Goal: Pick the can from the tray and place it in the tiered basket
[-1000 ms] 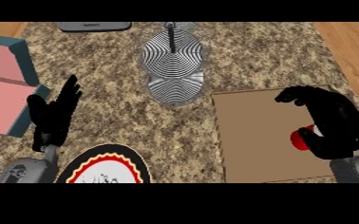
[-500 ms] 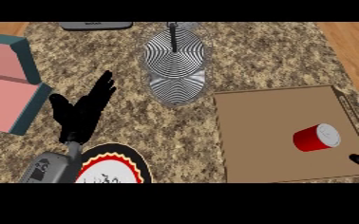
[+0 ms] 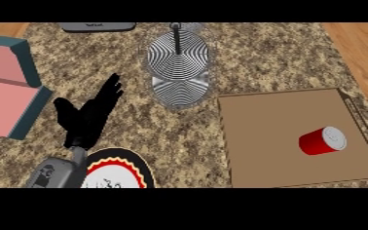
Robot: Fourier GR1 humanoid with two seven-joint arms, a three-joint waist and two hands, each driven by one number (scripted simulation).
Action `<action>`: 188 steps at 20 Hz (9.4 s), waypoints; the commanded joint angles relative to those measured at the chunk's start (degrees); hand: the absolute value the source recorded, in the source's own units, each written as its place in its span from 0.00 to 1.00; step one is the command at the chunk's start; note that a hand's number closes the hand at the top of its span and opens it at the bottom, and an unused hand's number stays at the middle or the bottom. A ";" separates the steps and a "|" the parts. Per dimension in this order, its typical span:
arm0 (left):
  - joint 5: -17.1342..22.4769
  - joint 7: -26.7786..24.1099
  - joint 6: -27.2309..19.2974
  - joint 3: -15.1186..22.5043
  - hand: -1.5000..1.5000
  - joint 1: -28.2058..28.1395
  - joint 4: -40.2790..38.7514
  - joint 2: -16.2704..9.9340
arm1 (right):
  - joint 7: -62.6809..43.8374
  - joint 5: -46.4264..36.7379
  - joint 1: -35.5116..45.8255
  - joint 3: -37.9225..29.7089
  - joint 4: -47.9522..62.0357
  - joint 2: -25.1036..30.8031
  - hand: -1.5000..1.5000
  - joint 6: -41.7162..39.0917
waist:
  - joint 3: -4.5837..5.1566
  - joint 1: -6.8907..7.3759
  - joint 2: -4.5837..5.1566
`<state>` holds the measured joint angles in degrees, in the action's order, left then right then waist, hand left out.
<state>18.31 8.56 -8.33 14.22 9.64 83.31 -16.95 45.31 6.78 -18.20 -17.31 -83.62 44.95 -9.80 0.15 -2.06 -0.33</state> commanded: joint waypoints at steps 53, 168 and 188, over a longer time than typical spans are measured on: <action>-9.03 6.76 9.25 -8.44 0.50 -3.39 6.88 7.01 | -36.27 -49.92 -2.29 4.36 -20.63 -26.79 0.00 5.98 | -0.15 1.94 0.28; -14.85 5.90 11.42 -8.69 0.50 3.85 0.12 14.35 | -75.17 -37.27 95.83 21.60 44.55 -44.94 0.00 53.15 | -0.09 6.74 1.51; -12.76 6.39 10.19 -14.23 0.50 -2.73 2.79 11.64 | -90.47 -39.94 76.86 23.23 18.67 -36.85 0.00 47.13 | -0.27 -2.75 -1.82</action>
<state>6.12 13.85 3.58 0.01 8.00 84.69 -5.88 -42.42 -34.22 65.34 3.58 -55.10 5.64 44.43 -0.07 -3.19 -1.53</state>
